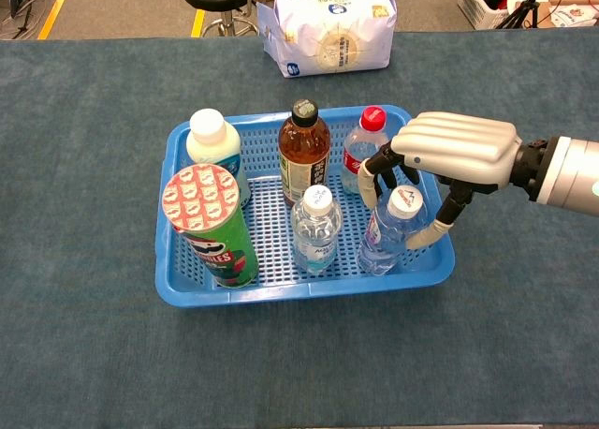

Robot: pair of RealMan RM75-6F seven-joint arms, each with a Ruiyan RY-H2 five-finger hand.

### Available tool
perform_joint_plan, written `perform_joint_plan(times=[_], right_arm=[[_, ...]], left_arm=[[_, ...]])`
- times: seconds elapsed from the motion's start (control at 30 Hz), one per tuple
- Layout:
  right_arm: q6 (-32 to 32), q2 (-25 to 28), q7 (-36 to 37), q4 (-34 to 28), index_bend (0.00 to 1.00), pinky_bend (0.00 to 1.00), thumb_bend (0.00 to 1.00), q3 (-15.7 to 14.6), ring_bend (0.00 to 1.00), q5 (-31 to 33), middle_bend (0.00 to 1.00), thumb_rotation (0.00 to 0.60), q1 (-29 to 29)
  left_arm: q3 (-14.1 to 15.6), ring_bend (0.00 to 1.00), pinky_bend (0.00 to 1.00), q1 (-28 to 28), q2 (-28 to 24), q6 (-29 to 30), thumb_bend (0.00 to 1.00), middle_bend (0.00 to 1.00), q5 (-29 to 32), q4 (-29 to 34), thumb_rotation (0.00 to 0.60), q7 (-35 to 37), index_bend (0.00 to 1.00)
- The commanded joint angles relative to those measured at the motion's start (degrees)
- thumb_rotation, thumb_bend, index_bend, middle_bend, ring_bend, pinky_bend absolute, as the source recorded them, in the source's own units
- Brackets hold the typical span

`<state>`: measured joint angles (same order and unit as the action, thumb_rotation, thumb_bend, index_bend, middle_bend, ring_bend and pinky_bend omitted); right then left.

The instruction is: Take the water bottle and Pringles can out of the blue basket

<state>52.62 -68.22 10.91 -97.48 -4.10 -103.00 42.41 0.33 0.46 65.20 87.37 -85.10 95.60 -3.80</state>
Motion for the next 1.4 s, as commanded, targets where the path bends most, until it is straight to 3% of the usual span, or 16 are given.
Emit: perform_joint_plan(times=[0.03, 0.2, 0.6, 0.97, 1.4], right_arm=[[0.4, -0.3, 0.1, 0.2, 0.53, 0.60, 0.00, -0.1, 0.53, 0.4, 0.59, 0.600, -0.2], [1.7, -0.3, 1.1, 0.3, 0.59, 0.63, 0.00, 0.0, 0.60, 1.3, 0.65, 0.600, -0.6], [7.7, 3.0, 5.4, -2.8, 0.62, 0.65, 0.00, 2.4, 0.63, 3.3, 0.69, 0.600, -1.9], [14.8, 12.3, 2.5, -11.1, 0.63, 0.66, 0.00, 5.0, 0.64, 3.0, 0.70, 0.600, -4.8], [19.3, 23.2, -3.9, -18.2, 0.63, 0.66, 0.00, 1.3, 0.64, 3.8, 0.69, 0.600, -13.8]], left_arm=[[-0.1, 0.18, 0.36, 0.0, 0.1, 0.0, 0.18, 0.26, 0.1, -0.1, 0.600, 0.1, 0.29], [-0.2, 0.18, 0.37, 0.0, 0.2, -0.1, 0.18, 0.26, 0.1, -0.1, 0.600, 0.0, 0.29], [-0.4, 0.18, 0.37, -0.4, 0.2, -0.6, 0.18, 0.26, 0.1, 0.1, 0.600, -0.5, 0.29], [-0.5, 0.18, 0.38, -0.8, 0.1, -1.1, 0.18, 0.26, 0.1, 0.7, 0.600, -1.1, 0.29], [-0.9, 0.18, 0.38, -2.0, 0.3, -1.8, 0.18, 0.26, -0.9, 1.8, 0.600, -2.6, 0.29]])
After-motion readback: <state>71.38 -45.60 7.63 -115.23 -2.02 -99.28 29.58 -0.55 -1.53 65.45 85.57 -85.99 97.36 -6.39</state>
